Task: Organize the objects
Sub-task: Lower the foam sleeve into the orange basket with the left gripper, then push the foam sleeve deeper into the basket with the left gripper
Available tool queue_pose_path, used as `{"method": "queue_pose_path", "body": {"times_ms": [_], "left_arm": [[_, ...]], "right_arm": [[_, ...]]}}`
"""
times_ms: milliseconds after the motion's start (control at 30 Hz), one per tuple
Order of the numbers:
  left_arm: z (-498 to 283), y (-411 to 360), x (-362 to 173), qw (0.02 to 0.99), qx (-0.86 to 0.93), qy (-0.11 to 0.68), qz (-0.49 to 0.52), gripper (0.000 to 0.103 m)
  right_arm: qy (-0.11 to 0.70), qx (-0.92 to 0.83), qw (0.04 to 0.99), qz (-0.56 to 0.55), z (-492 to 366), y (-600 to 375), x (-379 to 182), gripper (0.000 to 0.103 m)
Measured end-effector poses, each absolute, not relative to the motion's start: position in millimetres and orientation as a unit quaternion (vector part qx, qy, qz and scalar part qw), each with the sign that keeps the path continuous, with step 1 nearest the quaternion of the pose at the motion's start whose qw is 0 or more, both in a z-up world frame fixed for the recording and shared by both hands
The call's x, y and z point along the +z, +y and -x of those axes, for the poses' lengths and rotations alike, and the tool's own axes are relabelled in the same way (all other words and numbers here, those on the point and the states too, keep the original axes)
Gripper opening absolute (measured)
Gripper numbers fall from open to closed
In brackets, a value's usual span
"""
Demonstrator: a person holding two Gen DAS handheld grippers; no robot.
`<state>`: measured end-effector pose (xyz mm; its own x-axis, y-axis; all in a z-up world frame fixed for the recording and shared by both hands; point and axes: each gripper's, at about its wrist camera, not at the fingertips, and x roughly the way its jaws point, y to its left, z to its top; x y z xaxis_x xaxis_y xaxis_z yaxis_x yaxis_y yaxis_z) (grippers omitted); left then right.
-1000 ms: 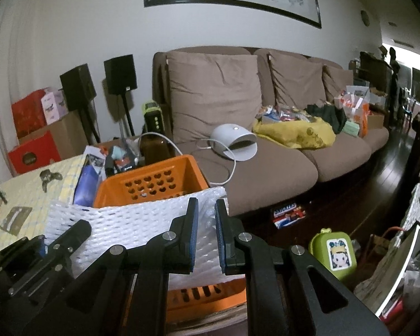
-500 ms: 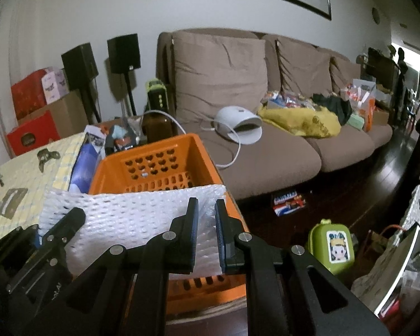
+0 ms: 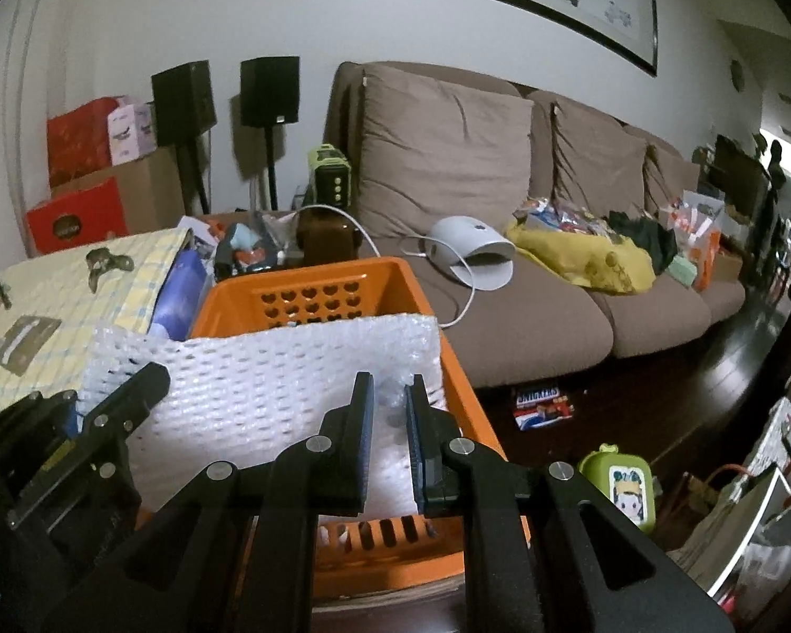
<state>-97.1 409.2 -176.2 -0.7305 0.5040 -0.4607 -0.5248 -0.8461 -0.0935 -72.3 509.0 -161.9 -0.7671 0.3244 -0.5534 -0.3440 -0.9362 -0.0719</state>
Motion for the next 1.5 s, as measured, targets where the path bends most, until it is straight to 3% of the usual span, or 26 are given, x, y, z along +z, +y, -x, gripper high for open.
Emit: {"method": "queue_pose_path", "body": {"times_ms": [433,1500], "left_arm": [[113,415,-172,0.303,0.917,-0.033,0.256,0.009],[103,427,-192,0.321,0.904,-0.010,0.284,0.009]], "right_arm": [[0.022,0.940,0.191,0.284,71,515,-159,0.011],[0.055,0.920,0.214,0.325,75,532,-173,0.011]]}}
